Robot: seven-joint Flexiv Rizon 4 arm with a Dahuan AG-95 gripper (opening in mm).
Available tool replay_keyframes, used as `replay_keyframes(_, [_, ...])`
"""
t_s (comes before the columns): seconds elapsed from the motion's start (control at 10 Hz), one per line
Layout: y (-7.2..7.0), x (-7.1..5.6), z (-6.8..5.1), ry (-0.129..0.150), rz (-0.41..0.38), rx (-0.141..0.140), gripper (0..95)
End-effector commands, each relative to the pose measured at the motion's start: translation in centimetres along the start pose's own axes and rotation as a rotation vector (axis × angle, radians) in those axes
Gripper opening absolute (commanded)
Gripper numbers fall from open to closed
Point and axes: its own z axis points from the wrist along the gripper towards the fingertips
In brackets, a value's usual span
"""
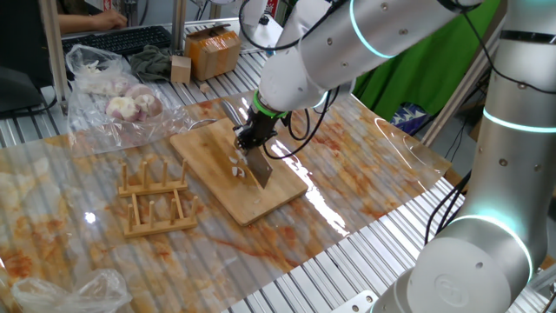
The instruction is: Chop the onions
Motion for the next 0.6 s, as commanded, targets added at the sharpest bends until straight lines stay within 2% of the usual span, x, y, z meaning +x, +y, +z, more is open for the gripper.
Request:
replay_keyframes(0.1, [0.0,-0.2,-0.1,0.009,-0.001,0.008,0.0])
replay_keyframes(0.6, [0.3,-0.9,-2.6,0.045,-0.002,0.023,0.0])
